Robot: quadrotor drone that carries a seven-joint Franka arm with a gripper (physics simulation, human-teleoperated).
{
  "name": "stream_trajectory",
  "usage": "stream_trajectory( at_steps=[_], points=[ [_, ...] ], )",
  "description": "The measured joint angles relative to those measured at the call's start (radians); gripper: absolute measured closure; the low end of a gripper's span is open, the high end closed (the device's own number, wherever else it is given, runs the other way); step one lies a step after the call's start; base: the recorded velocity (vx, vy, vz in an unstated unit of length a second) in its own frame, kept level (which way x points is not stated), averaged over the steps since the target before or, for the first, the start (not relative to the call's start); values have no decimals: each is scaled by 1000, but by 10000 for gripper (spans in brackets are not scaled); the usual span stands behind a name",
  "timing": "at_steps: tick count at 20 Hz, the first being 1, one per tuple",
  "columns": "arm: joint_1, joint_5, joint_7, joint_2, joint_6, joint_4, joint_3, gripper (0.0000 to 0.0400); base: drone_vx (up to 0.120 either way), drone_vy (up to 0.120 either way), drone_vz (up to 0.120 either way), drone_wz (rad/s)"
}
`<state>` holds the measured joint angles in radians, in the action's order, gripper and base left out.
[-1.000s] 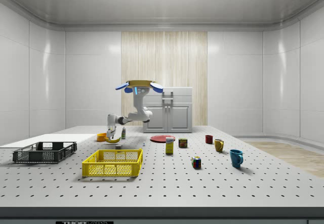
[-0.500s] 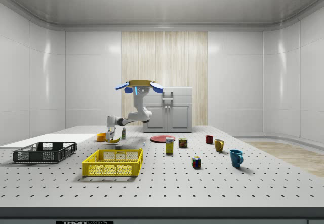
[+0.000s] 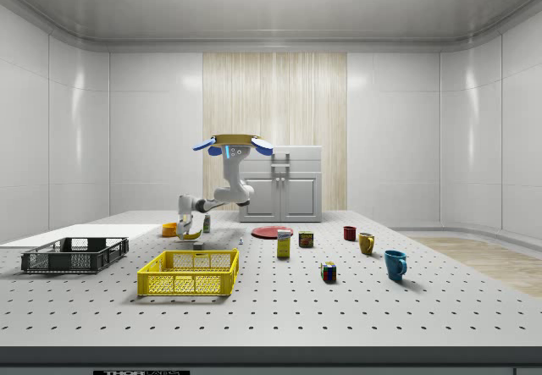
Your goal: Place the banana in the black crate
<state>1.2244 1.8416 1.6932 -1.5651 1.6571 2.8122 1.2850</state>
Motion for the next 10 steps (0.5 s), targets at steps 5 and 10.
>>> stream_trajectory(
  at_steps=[5, 10],
  points=[
    [1, 6, -1, 2, 1, -3, -6, 184, 0, 0, 0, 0],
    [0, 9, -19, 4, -3, -3, -6, 210, 0, 0, 0, 0]
  ],
)
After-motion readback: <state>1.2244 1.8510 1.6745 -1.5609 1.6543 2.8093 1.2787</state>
